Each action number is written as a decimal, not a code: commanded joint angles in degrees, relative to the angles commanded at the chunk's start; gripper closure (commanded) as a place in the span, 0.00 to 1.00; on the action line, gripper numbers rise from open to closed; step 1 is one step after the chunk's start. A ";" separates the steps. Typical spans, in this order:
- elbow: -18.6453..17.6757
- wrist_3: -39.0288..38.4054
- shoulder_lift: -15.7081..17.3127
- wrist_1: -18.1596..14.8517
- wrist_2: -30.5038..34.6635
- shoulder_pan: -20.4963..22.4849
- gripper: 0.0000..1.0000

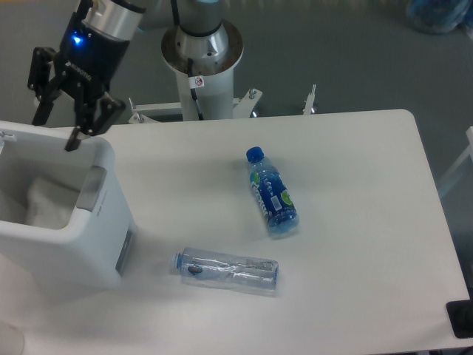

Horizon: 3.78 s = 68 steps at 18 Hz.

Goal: Open the trash can
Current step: 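Move the gripper back to the blue-capped water bottle, then lower the gripper around the blue-capped bottle and close on it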

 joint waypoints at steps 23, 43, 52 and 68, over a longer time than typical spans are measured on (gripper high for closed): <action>2.20 4.48 -22.49 -8.79 28.39 19.63 0.00; 5.79 -8.08 -33.83 -14.50 35.24 11.36 0.00; 6.85 -10.89 -36.65 -15.12 38.32 10.58 0.00; 7.99 -10.28 -38.85 -16.43 38.94 8.90 0.21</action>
